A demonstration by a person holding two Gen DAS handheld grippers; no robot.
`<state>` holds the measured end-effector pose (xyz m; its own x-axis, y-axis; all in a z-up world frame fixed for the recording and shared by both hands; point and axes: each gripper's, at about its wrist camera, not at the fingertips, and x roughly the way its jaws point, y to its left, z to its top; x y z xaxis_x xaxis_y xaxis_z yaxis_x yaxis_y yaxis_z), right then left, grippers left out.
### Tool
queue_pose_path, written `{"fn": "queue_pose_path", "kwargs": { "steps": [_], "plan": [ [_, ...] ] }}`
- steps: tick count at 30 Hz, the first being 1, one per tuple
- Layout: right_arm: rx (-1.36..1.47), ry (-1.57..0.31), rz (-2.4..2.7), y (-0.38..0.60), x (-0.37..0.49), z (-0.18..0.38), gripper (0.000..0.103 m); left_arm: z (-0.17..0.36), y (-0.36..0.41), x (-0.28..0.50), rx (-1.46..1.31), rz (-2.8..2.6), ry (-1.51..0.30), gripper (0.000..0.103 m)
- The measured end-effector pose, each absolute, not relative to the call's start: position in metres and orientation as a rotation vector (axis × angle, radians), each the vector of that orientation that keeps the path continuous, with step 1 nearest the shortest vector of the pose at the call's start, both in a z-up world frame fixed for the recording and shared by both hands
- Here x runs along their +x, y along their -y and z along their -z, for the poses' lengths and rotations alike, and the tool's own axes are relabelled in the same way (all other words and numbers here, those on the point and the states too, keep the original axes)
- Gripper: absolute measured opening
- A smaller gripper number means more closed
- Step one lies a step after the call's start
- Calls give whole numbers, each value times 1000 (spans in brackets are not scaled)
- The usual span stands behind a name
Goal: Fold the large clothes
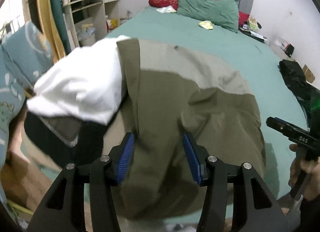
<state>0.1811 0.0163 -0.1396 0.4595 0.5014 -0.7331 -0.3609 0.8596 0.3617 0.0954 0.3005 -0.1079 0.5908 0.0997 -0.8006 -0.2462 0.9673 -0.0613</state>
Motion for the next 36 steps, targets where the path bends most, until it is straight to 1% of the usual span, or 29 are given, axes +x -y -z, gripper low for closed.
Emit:
{"fn": "queue_pose_path", "kwargs": {
  "steps": [10, 22, 27, 36],
  "plan": [
    [159, -968, -499, 16, 146, 130, 89, 107, -270, 52, -221, -228, -908, 54],
    [152, -966, -427, 92, 90, 119, 89, 90, -207, 19, -231, -175, -864, 54],
    [150, -932, -396, 119, 74, 100, 89, 77, -173, 12, -184, -122, -845, 54],
    [140, -814, -318, 165, 52, 48, 89, 39, -117, 8, -135, -20, -758, 54]
  ]
}}
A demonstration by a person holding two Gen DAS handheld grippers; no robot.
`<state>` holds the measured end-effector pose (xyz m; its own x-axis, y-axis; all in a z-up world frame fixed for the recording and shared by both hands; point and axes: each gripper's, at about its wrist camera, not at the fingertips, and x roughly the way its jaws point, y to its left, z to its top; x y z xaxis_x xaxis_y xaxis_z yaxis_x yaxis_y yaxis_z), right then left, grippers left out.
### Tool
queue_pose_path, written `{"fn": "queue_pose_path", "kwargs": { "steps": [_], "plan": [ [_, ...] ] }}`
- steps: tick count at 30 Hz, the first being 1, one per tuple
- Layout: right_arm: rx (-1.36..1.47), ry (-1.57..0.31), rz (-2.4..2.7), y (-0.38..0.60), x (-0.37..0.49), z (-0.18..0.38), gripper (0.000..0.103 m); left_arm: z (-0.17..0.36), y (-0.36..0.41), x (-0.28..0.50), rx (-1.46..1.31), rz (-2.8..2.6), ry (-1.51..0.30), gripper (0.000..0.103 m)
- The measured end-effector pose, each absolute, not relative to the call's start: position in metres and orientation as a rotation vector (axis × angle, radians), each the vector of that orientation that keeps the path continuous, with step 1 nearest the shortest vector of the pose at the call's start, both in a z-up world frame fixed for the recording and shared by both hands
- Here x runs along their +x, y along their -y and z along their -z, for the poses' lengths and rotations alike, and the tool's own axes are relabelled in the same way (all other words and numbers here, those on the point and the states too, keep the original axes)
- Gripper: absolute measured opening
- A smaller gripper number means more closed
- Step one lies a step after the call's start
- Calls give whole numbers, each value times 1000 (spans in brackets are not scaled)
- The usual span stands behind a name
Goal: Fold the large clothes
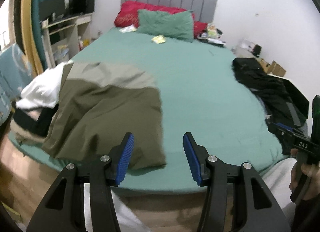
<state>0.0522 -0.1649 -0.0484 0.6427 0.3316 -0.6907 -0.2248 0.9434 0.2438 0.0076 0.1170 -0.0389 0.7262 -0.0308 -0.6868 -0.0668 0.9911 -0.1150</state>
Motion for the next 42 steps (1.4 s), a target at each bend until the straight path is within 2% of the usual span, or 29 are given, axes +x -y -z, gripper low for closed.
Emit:
{"fn": "queue_pose_path", "kwargs": {
  "steps": [6, 14, 20, 25, 42],
  "plan": [
    [118, -703, -272, 189, 33, 4, 89, -3, -91, -2, -95, 7, -638, 54],
    [61, -531, -234, 198, 6, -65, 90, -64, -64, -33, -60, 8, -434, 60],
    [6, -384, -213, 192, -14, -101, 96, -97, -56, -54, -30, -12, -283, 74],
    [-6, -345, -196, 183, -4, -100, 97, -86, -56, -43, -18, -50, -285, 76],
    [-27, -441, -313, 144, 25, -56, 97, -52, -82, -22, -72, -144, -304, 76]
  ]
}}
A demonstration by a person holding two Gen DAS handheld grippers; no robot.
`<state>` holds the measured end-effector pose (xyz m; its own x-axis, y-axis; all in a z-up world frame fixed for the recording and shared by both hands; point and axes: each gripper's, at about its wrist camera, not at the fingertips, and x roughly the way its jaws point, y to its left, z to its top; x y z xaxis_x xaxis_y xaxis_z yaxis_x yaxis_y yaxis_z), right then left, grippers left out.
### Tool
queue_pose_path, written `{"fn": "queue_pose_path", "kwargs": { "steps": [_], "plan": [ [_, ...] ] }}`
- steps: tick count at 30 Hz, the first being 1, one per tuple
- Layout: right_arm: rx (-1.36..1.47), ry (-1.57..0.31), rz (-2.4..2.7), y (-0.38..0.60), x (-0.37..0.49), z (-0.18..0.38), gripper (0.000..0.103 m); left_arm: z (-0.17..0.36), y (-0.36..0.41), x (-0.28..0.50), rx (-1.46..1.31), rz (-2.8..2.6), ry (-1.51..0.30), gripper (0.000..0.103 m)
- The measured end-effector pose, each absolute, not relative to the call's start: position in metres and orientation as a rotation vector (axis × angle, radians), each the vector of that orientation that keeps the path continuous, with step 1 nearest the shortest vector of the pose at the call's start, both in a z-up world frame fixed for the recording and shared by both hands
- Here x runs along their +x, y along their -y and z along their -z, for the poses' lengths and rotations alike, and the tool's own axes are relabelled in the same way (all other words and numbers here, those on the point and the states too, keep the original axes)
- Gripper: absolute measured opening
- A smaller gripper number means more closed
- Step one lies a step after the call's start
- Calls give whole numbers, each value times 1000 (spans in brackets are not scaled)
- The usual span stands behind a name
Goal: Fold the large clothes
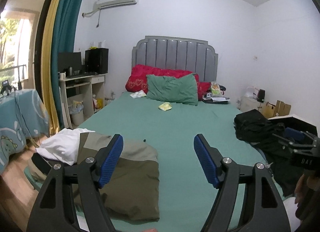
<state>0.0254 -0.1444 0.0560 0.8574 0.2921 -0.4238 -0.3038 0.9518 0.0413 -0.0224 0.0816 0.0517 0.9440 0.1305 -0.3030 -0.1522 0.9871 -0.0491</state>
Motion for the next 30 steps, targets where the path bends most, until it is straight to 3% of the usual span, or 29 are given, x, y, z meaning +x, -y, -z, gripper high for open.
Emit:
{"fn": "queue_pose_path", "kwargs": {
  "steps": [30],
  "plan": [
    [-25, -463, -310, 142, 29, -53, 97, -48, -89, -13, -62, -138, -308, 76]
  ]
}}
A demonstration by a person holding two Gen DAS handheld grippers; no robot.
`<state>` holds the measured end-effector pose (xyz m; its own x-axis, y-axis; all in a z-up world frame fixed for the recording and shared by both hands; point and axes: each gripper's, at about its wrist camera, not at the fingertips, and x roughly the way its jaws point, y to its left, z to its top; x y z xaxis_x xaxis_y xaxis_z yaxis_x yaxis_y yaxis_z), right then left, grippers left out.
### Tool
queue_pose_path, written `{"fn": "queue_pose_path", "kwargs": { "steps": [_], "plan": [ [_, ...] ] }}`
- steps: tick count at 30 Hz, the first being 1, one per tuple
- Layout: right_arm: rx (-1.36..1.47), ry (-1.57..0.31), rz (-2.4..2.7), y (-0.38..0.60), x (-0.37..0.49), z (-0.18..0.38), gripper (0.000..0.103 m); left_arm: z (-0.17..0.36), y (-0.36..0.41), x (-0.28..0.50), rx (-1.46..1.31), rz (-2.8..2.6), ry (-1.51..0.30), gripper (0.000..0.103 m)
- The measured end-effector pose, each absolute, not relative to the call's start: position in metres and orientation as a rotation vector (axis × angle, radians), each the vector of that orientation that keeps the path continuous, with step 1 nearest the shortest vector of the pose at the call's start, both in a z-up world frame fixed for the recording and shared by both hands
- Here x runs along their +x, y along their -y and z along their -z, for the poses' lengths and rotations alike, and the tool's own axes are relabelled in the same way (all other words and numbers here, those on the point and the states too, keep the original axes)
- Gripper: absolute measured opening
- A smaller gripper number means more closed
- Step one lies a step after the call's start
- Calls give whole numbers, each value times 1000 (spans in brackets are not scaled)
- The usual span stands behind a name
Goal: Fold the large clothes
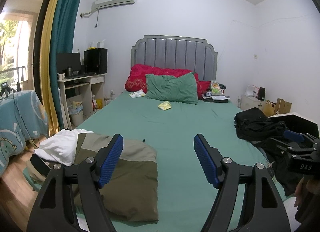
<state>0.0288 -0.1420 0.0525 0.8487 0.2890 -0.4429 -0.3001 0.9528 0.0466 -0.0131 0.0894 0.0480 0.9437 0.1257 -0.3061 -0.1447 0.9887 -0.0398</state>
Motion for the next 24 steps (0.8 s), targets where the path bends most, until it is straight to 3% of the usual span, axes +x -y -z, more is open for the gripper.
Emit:
{"fn": "queue_pose_path", "kwargs": {
  "steps": [24],
  "plan": [
    [-3, -494, -317, 146, 36, -45, 97, -48, -92, -12, -56, -134, -308, 76]
  ]
}}
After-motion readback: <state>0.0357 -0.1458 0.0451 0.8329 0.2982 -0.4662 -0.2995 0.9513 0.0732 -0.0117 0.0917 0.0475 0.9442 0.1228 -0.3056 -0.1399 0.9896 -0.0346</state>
